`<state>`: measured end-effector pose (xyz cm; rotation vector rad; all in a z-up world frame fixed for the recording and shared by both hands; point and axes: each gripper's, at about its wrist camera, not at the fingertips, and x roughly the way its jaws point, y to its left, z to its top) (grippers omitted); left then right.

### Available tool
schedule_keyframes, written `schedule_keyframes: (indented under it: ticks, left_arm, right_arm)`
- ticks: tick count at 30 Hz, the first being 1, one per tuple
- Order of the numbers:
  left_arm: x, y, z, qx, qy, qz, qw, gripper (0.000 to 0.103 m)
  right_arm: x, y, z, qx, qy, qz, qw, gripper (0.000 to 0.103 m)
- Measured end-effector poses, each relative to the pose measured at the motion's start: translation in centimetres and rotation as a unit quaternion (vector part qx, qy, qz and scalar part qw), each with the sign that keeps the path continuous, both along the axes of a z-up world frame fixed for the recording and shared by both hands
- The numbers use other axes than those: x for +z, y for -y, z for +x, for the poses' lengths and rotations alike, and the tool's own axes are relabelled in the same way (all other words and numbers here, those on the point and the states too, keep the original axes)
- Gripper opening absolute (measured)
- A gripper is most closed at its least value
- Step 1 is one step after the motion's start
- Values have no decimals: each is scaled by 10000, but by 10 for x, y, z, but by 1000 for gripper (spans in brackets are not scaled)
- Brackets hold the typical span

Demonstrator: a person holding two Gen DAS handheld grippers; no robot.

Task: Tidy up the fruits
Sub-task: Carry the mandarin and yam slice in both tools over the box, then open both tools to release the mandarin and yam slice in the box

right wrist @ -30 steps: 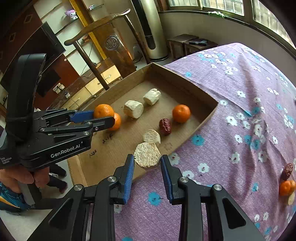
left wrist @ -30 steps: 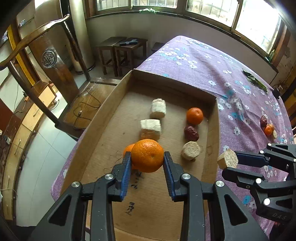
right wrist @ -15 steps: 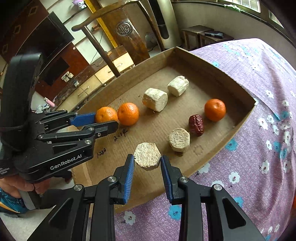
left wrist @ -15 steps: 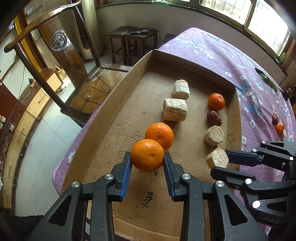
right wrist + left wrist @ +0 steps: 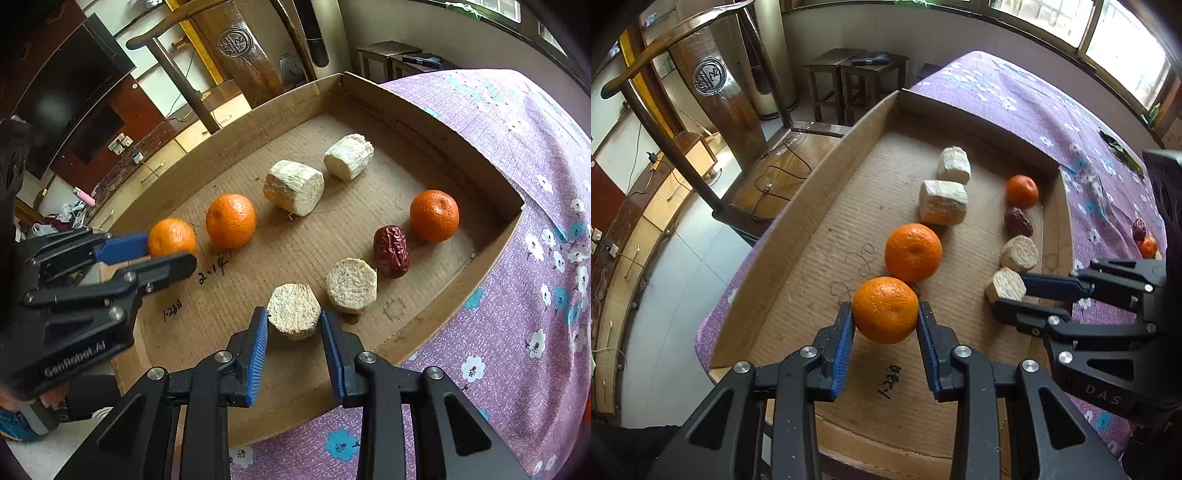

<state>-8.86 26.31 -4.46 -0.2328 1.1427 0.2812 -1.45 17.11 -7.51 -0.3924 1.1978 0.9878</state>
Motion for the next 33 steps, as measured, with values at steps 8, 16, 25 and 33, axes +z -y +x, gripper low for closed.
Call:
schedule_keyframes:
  ticks: [8,16,25,33]
  left_arm:
    - [-11,8,6,-66,-67,13,10000,33]
    - [-12,9,6,3,-62,41,10000,33]
    - [-5,10,4,111,-16,240,9996,54]
    - [22,24,14,-7,313,426,9986,78]
  right_arm:
    - [-1,-6,-3,105,199,-66,9997,33]
    - [2,-2,-7,46,182,-10,9998,34]
    - [12,12,-9,-54,184,99,9998,44]
    - [40,52,-2,-400,431,392,9975,58]
